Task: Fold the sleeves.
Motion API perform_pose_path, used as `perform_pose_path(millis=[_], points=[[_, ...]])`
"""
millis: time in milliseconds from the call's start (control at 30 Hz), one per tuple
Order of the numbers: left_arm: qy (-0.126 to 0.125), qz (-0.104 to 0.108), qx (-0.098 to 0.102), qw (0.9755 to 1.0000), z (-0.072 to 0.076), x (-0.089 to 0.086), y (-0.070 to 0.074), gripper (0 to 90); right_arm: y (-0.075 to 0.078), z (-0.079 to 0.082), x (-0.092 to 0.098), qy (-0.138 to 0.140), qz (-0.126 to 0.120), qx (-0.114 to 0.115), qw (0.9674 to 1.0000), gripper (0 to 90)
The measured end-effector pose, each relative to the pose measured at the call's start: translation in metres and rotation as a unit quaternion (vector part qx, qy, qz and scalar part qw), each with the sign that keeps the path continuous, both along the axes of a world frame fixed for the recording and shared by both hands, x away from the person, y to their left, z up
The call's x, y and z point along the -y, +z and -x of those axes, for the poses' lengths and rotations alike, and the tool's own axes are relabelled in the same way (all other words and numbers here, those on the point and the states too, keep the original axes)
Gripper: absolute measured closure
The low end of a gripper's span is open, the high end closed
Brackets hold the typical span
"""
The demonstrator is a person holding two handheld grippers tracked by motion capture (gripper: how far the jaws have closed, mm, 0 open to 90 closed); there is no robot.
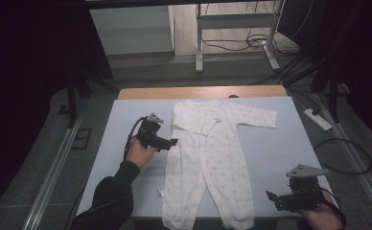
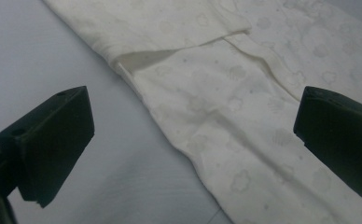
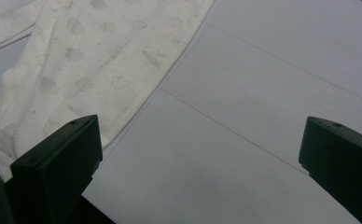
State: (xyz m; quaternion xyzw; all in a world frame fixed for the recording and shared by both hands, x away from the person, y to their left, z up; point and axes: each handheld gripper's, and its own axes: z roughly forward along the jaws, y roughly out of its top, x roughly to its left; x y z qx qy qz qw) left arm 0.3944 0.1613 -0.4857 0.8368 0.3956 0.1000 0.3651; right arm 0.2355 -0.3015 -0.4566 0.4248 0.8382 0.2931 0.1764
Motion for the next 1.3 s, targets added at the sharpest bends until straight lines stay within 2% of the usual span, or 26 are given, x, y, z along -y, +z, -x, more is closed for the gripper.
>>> perform_pose_path(millis=[600, 967, 1300], points=[[0.009, 0.002, 0.003, 1.0000, 0.039, -0.016, 0.002, 0.0, 0.000, 0.000, -0.001, 0.001, -0.001, 0.001, 1.0000, 0.0], [0.022, 0.019, 0.005, 0.9996, 0.067, -0.034, 0.004, 0.0, 0.000, -0.002, -0.001, 0.004, 0.001, 0.001, 1.0000, 0.0], [0.036, 0.024, 0.012, 0.9990, 0.090, -0.048, 0.005, 0.0, 0.000, -0.002, -0.001, 0.004, -0.002, -0.001, 1.0000, 0.0]])
